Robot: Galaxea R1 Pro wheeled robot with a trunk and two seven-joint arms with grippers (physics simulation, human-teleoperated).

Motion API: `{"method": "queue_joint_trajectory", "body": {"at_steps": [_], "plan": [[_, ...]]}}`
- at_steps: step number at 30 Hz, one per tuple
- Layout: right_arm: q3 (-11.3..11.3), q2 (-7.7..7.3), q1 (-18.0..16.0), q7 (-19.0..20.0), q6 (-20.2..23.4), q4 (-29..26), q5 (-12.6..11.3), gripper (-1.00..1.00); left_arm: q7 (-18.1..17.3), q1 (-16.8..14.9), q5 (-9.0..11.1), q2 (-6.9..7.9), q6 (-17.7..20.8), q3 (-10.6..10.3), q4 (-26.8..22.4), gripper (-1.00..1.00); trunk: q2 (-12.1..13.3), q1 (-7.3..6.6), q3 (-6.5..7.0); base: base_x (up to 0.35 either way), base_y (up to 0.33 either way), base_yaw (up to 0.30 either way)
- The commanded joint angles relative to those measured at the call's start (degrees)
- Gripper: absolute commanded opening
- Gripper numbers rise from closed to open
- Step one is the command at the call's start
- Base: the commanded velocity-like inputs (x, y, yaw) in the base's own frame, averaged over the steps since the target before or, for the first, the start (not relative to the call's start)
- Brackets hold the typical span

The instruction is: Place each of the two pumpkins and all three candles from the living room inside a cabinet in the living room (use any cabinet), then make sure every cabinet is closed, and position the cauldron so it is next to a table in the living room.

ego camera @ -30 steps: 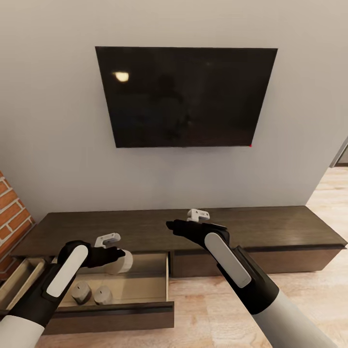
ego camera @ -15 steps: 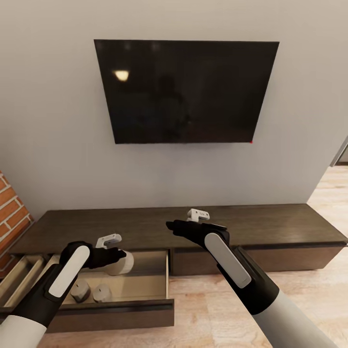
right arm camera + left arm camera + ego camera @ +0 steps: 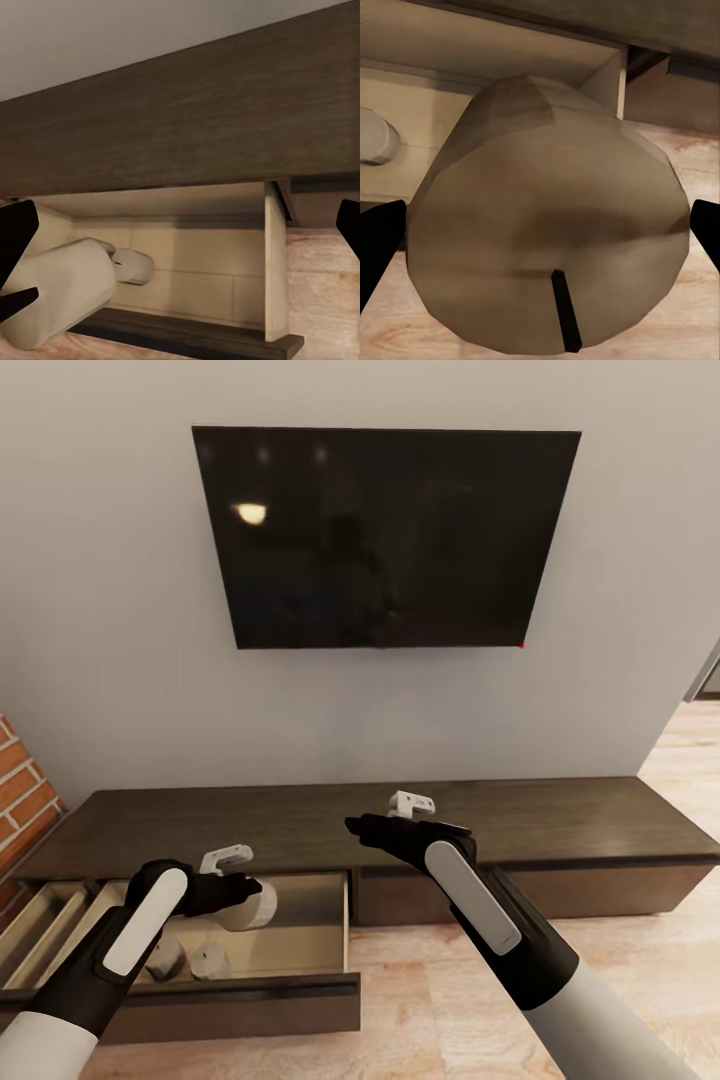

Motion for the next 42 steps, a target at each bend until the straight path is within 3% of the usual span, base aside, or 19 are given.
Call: {"method": "queue_joint_trajectory", "body": {"at_steps": [1, 5, 9, 13, 16, 27, 42], "plan": [[0.1, -0.04, -0.1, -0.6, 0.0, -0.1, -0.5, 1.0, 0.6, -0.1, 0.5, 0.02, 0.0, -0.1, 0.0, -1.0, -0.4, 0.22, -0.24, 0.0, 0.0, 0.0], [0.1, -0.05, -0.1, -0.5, 0.0, -0.1, -0.5, 1.0, 0.6, -0.1, -2.0, -0.5, -0.1, -0.1, 1.0, -1.0, -2.1, 1.1, -0.96, 0.0, 0.0, 0.0], [0.1, -0.05, -0.1, -0.5, 0.0, -0.1, -0.5, 1.0, 0.6, -0.1, -5.5, -2.96, -0.1, -0.1, 1.5, -1.0, -3.7, 1.98, -1.68, 0.0, 0.0, 0.0], [0.1, -0.01, -0.1, -0.5, 0.0, -0.1, -0.5, 1.0, 0.6, -0.1, -10.4, -5.12, -0.6, 0.1, 1.6, -1.0, -5.3, 2.86, -2.39, 0.0, 0.0, 0.0], [0.1, 0.03, -0.1, -0.5, 0.0, -0.1, -0.5, 1.0, 0.7, -0.1, -12.5, -6.27, -1.7, 0.3, 1.7, -1.0, -6.5, 3.52, -2.93, 0.0, 0.0, 0.0], [0.1, 0.07, -0.1, -0.5, 0.0, 0.0, -0.5, 1.0, 0.6, -0.1, -13.2, -7.6, -2.7, 0.2, 1.7, -1.0, -10.9, 5.93, -4.91, 0.0, 0.0, 0.0], [0.1, 0.04, -0.1, -0.5, 0.0, 0.0, -0.5, 1.0, 0.5, -0.1, -13.1, -7.99, -2.7, 0.1, 1.7, -1.0, -16.9, 9.23, -7.6, 0.0, 0.0, 0.0]]}}
